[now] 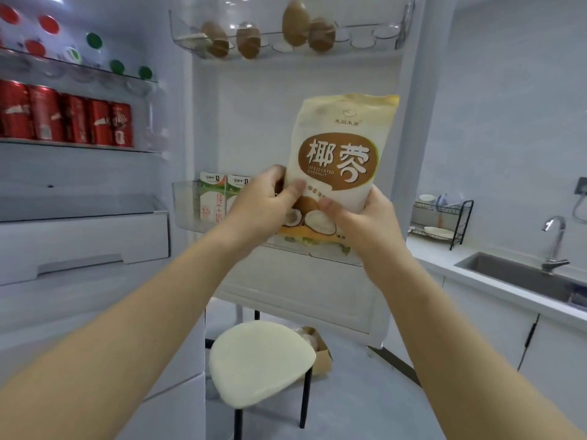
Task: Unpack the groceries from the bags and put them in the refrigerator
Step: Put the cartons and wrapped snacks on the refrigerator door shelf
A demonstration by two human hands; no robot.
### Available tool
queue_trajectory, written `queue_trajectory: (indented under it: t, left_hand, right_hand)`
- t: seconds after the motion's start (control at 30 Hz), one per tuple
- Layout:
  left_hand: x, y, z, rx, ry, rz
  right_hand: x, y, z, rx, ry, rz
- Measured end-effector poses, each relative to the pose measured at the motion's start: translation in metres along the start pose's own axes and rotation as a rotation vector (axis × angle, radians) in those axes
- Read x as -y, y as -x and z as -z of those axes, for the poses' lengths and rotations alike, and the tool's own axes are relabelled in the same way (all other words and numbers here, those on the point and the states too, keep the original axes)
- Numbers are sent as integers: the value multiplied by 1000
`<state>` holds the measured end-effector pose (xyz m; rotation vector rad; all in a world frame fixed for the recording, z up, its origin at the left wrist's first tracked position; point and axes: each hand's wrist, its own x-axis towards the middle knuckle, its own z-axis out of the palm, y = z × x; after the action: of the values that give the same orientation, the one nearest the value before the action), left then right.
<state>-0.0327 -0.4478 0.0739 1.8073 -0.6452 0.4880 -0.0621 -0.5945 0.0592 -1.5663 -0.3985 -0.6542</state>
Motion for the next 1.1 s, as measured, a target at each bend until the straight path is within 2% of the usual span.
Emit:
queue_trajectory:
  t: [0.23, 0.37, 0.5, 0.67, 0.87, 0.97, 1.1]
  left_hand:
    - [19, -58, 5, -66, 92, 19]
    - [40, -84, 17, -31, 103, 67]
    - [56, -107, 31, 63, 126, 66]
    - [75, -135, 39, 246, 155, 94]
    - [84, -155, 31, 457, 212, 50]
    - [84, -156, 22, 560, 214, 40]
    - [89, -156, 23, 621, 264, 77]
  right_hand:
    - [-15, -71, -9, 33, 115, 43]
    - [-23, -95, -24, 65, 199, 7]
    - [-31, -109, -31, 61, 222, -50]
    - [-38, -118, -40, -24, 278, -133]
    - [-37, -120, -37, -194, 363, -241]
    - [-32, -118, -33, -262, 287, -350]
    - [-27, -118, -29, -268, 187, -428]
